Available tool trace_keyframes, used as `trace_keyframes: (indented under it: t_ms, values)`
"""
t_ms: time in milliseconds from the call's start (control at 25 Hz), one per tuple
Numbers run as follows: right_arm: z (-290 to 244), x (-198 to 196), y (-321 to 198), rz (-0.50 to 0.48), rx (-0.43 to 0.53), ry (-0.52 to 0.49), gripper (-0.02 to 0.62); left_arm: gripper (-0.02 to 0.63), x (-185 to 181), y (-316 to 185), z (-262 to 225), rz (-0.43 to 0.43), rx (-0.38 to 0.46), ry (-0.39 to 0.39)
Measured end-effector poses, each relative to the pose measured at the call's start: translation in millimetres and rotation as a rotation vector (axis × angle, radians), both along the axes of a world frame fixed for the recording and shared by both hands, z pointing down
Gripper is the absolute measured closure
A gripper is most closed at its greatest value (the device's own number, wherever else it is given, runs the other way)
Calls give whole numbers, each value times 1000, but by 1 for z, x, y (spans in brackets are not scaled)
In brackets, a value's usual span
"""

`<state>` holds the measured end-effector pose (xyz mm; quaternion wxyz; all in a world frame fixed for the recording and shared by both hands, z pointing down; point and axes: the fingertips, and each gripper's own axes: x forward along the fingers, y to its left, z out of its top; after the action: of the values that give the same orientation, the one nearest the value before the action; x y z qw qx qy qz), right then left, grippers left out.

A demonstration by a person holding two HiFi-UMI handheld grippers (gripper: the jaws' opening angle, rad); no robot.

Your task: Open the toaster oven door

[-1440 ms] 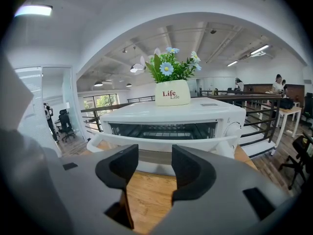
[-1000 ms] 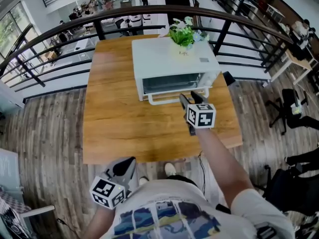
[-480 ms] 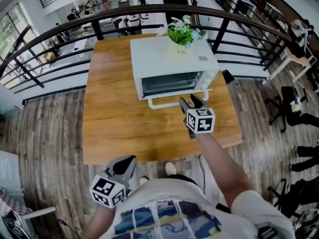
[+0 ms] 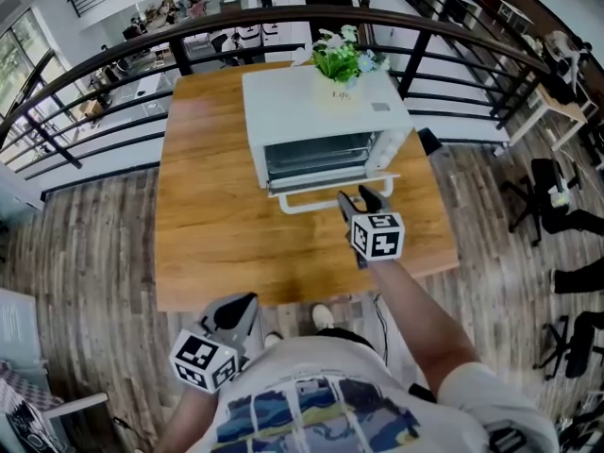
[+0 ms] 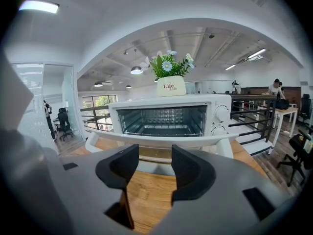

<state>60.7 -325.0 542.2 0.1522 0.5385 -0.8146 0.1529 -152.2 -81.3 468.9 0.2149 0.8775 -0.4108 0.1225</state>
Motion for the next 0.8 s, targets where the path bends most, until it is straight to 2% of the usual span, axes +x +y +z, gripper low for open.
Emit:
trace_keyframes:
  t_ms: [800]
  values:
    - [39, 6, 30, 16, -53, 22, 388, 603, 3, 4, 0, 28, -3, -11]
